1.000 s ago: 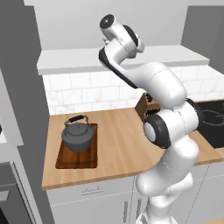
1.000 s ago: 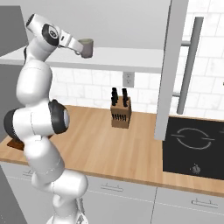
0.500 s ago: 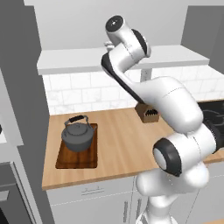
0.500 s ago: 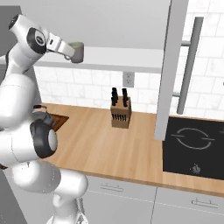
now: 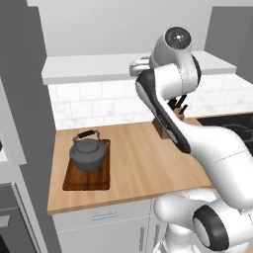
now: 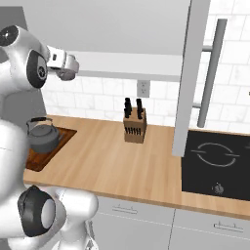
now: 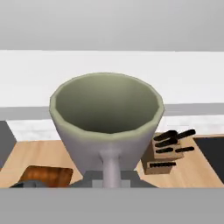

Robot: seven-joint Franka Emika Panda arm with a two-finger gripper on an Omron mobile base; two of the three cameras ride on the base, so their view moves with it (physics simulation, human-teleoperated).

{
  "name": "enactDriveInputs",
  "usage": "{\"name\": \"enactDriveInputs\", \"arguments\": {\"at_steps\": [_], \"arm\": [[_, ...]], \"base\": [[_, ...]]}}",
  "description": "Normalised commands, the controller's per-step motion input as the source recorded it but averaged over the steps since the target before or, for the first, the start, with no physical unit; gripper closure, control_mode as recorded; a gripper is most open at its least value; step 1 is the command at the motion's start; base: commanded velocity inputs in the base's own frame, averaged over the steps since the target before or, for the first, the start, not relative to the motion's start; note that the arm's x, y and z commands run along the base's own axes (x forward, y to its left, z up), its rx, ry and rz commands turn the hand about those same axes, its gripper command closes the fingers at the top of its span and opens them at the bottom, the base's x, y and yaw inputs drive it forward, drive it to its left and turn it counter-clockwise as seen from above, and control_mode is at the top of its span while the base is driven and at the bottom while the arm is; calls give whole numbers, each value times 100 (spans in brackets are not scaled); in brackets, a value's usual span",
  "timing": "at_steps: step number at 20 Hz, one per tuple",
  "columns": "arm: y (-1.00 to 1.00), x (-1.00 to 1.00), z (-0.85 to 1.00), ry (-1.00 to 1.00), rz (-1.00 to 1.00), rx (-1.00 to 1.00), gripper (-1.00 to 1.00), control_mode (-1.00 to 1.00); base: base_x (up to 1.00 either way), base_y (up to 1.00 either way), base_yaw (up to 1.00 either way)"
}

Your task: Pick the kettle from the counter and place it on the tray. Then pick the mug from the cabinet and place it on the tray. Then close the cabinet doors.

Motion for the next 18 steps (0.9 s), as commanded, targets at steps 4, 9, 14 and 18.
{"name": "enactDriveInputs", "arguments": {"at_steps": [4,9,14,18], "arm": [[13,-80,-10,2,67,0,100,-100],[24,-46,-17,6,64,0,100,-100],[40,-2,-39,6,59,0,100,-100],[61,9,-70,2,28,-5,100,-100]], "base": [[0,0,0],[0,0,0],[0,0,0],[0,0,0]]}}
